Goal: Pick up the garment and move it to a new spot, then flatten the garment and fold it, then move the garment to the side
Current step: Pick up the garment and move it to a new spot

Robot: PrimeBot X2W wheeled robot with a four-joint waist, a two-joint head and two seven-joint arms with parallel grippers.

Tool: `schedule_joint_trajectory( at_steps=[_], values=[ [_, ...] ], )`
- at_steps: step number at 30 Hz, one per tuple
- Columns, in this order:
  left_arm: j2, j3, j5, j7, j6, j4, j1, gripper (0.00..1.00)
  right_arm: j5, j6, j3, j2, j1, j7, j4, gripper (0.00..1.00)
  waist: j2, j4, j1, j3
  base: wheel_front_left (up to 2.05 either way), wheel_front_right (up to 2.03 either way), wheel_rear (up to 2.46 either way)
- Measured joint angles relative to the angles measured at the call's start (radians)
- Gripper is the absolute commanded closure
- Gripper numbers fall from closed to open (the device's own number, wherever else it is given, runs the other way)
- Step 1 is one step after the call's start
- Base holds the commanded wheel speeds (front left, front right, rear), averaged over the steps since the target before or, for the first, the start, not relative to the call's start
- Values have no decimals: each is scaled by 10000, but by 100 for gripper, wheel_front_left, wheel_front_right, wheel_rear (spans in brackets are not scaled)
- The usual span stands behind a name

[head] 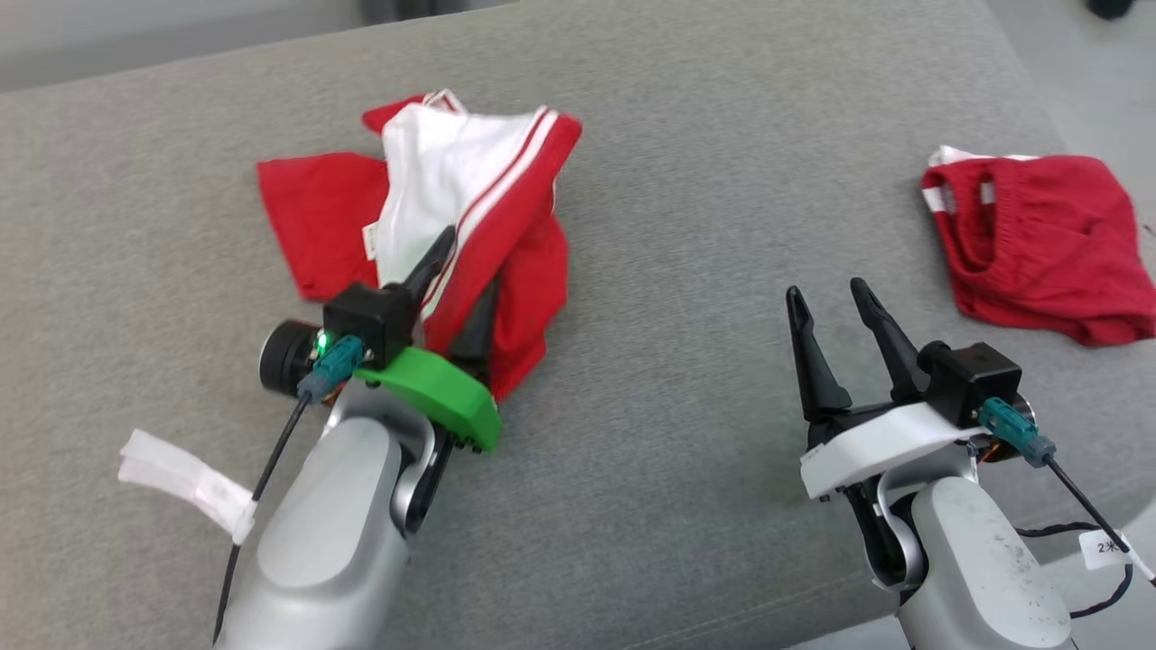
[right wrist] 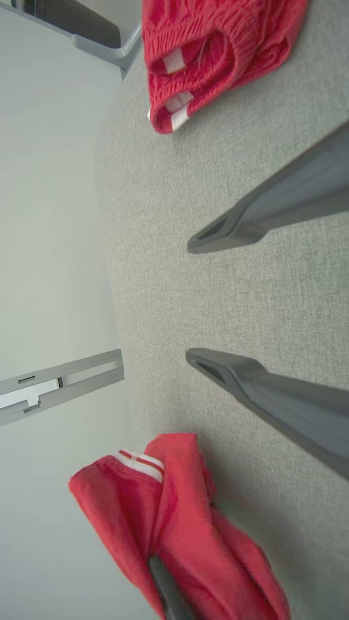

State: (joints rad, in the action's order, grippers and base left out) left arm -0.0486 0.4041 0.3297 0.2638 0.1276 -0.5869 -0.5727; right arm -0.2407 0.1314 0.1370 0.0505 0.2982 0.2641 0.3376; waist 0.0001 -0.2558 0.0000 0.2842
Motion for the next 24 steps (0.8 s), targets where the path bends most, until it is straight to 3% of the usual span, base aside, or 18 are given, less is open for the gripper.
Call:
schedule_joint_trajectory(
  at_steps=[8,15,24],
  values=[
    [-71,-915,-514,4,-408,113,1342,0,-130,0,-268,2,-236,0,-121,0,0,-312,0,-347,0,0,0],
    [-291,-2602,-943,4,-658,1126,2895,0,-109,0,-255,-17,-536,0,-50,0,0,390,0,-731,0,0,0],
    [-67,-4149,-1239,2,-848,2604,4918,0,2,0,-71,-13,-880,0,228,0,0,1247,0,-1617,0,0,0]
  ],
)
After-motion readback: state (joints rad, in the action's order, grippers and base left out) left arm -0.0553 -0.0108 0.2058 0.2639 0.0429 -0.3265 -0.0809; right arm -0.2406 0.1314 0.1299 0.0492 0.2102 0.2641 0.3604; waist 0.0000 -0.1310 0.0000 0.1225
